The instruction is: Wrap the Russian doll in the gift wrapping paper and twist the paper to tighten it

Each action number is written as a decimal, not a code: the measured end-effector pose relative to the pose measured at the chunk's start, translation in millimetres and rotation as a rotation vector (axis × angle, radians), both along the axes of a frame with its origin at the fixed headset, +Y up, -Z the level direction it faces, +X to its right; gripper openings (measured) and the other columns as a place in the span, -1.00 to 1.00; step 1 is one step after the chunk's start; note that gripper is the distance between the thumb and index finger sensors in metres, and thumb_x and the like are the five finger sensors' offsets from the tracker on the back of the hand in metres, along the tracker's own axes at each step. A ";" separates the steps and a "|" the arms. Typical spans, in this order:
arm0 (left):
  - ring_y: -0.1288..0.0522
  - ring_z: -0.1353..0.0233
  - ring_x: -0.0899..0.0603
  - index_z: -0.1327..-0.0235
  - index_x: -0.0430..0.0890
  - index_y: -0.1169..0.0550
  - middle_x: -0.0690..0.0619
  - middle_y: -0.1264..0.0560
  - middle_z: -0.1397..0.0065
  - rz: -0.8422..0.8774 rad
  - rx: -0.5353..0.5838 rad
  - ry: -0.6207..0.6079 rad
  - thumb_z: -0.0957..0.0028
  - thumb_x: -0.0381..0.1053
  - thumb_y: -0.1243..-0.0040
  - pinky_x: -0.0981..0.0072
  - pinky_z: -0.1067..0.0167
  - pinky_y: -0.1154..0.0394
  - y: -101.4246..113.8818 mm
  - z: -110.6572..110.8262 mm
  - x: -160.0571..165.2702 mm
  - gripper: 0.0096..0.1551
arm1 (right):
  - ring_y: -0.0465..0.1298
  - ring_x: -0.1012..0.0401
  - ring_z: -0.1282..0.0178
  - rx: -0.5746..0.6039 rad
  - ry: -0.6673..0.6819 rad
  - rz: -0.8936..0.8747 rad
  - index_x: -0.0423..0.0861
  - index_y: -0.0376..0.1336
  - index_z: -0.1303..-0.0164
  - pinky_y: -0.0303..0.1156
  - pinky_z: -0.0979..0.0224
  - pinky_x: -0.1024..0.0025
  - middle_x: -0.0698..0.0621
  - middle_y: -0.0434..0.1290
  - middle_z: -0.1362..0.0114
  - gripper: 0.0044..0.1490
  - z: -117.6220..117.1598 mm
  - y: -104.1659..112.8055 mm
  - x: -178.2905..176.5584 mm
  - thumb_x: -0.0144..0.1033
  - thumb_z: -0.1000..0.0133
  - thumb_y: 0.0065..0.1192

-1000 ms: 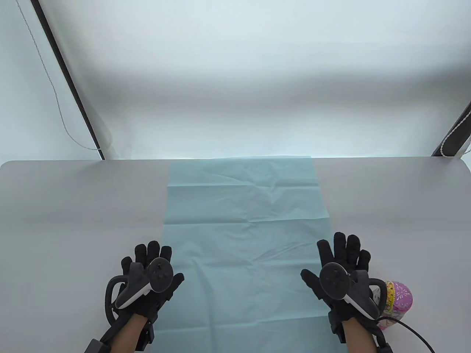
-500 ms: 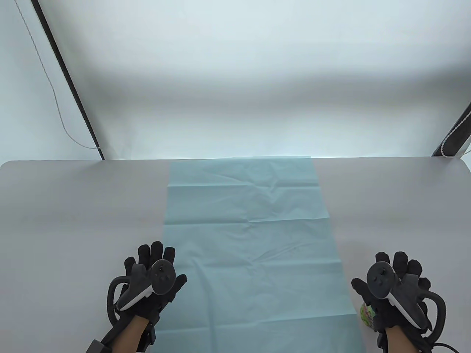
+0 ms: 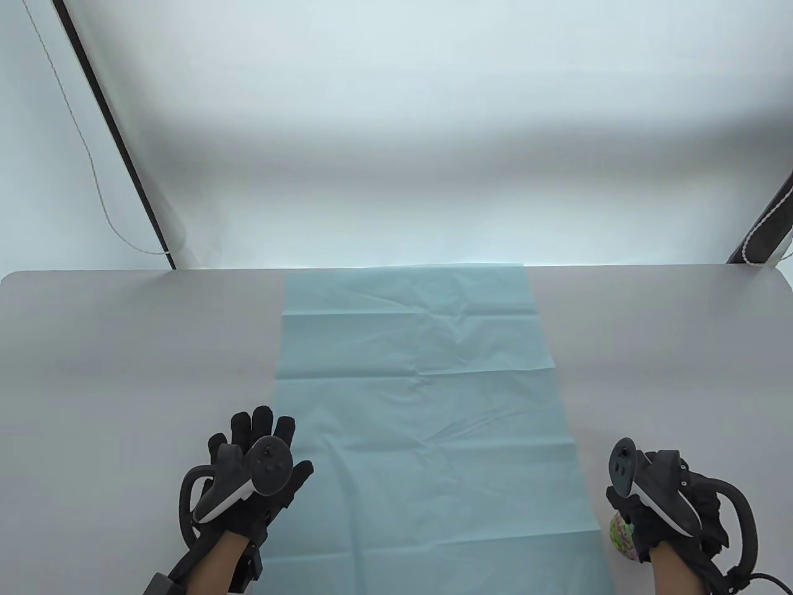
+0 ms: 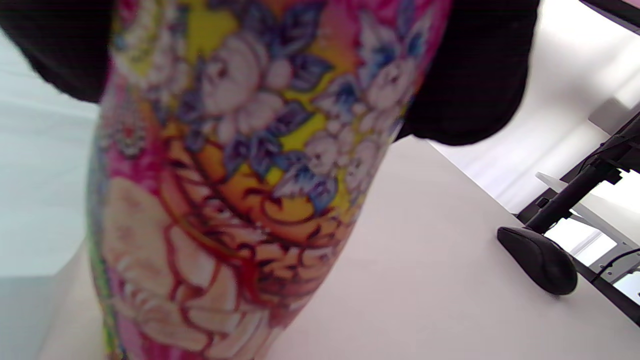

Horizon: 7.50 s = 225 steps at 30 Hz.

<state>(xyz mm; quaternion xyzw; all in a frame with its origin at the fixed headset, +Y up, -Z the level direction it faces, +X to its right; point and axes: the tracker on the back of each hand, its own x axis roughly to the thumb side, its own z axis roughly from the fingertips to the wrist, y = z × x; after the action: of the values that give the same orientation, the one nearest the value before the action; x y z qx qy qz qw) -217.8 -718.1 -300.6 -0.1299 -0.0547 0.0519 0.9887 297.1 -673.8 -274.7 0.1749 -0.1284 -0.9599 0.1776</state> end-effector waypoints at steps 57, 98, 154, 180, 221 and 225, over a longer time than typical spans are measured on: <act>0.28 -0.71 -0.44 -0.73 0.04 0.09 -0.22 0.27 -0.83 0.022 -0.052 0.031 -0.25 0.40 0.11 -0.49 -0.44 0.26 -3.6 -6.9 -6.8 -0.06 | 0.45 -0.09 -0.59 0.142 0.549 -1.195 0.03 0.25 -0.60 0.41 -0.59 -0.15 -0.15 0.43 -0.64 -0.14 -138.7 -90.5 -147.8 0.18 -0.14 0.44; -0.33 -0.43 -0.45 -0.48 -0.27 -0.32 -0.23 -0.43 -0.43 -0.205 -0.424 0.330 -0.15 0.38 -0.23 -0.44 -0.35 -0.19 -45.2 -12.1 8.4 -0.06 | 0.62 0.05 -0.14 -0.192 0.119 -0.418 -0.28 -0.18 -0.87 0.59 -0.18 0.22 -0.21 0.47 -0.44 0.29 -56.9 -81.7 -28.9 0.10 -0.25 0.45; -0.50 -0.47 -0.27 -0.42 -0.14 -0.48 -0.02 -0.64 -0.38 0.973 -0.343 0.030 -0.27 -0.08 -0.08 -0.28 -0.28 -0.37 -56.2 -18.7 -29.2 -0.53 | 0.62 0.13 -0.02 -0.151 0.108 -1.364 -0.05 0.40 -0.45 0.62 -0.07 0.31 -0.14 0.61 -0.34 -0.56 -60.9 -99.3 26.4 -0.26 -0.37 0.26; -0.59 -0.35 -0.04 -0.44 -0.06 -0.47 0.06 -0.65 -0.36 0.747 -0.292 0.014 -0.16 0.04 -0.42 0.01 -0.22 -0.48 -49.5 -28.6 -25.4 -0.39 | 0.67 0.16 -0.32 -0.119 0.341 -1.247 0.00 0.34 -0.53 0.54 -0.38 0.22 0.08 0.71 -0.31 -0.33 -70.1 -89.2 32.3 -0.19 -0.20 0.55; -0.13 -0.69 -0.33 -0.28 -0.02 -0.64 -0.08 -0.62 -0.46 1.091 -0.124 0.055 -0.20 0.03 -0.38 -0.42 -0.47 0.12 -52.5 -31.6 -27.4 -0.58 | 0.53 -0.06 -0.56 -0.010 0.392 -1.363 0.05 0.28 -0.50 0.45 -0.51 -0.01 -0.22 0.51 -0.61 -0.49 -76.9 -97.4 19.2 -0.14 -0.34 0.30; -0.27 -0.64 -0.29 -0.28 -0.03 -0.65 -0.05 -0.69 -0.35 1.083 -0.143 0.059 -0.19 0.04 -0.38 -0.45 -0.46 0.06 -51.6 -30.8 -27.6 -0.58 | 0.56 -0.04 -0.51 -0.068 0.372 -1.392 0.00 0.29 -0.48 0.48 -0.46 0.02 -0.21 0.54 -0.57 -0.47 -78.1 -99.4 21.3 -0.13 -0.33 0.32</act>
<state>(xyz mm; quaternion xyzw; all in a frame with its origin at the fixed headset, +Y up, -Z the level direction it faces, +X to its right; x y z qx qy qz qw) -245.5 -769.8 -331.4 -0.1486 -0.0823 0.5606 0.8105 318.4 -773.2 -352.8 -0.1194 -0.2077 -0.8598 -0.4509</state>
